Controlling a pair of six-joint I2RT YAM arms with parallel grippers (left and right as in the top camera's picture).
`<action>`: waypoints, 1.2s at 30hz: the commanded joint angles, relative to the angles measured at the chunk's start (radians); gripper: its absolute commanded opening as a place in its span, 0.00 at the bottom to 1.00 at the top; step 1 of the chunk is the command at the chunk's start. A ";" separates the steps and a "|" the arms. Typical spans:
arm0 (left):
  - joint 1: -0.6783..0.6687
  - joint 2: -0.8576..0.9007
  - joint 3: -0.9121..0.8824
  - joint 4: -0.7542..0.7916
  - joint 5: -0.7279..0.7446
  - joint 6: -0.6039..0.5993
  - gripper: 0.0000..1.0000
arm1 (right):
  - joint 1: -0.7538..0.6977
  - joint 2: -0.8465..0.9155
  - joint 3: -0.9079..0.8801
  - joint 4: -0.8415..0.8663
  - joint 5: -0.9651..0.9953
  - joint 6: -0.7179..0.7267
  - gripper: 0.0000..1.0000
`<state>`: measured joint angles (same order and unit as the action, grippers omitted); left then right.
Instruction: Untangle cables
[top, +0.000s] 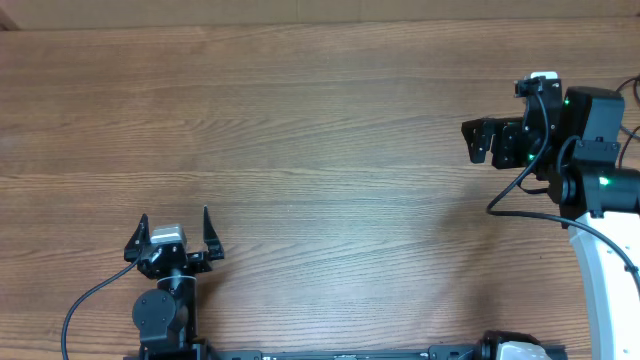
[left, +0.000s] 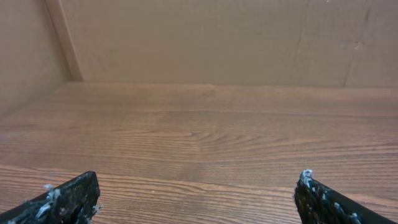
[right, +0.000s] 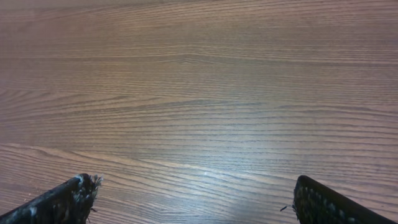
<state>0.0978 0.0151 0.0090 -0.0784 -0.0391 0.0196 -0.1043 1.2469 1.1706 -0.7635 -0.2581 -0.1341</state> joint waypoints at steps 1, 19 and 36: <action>-0.007 -0.011 -0.003 0.001 0.009 -0.027 0.99 | -0.003 0.001 0.002 0.002 -0.006 -0.002 1.00; -0.006 -0.011 -0.003 0.001 0.007 -0.027 1.00 | -0.003 0.001 0.002 0.002 -0.006 -0.002 1.00; -0.006 -0.011 -0.003 0.001 0.007 -0.027 1.00 | -0.003 0.004 0.002 0.006 0.051 -0.002 1.00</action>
<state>0.0978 0.0151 0.0090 -0.0784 -0.0372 0.0017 -0.1040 1.2472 1.1706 -0.7631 -0.2493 -0.1349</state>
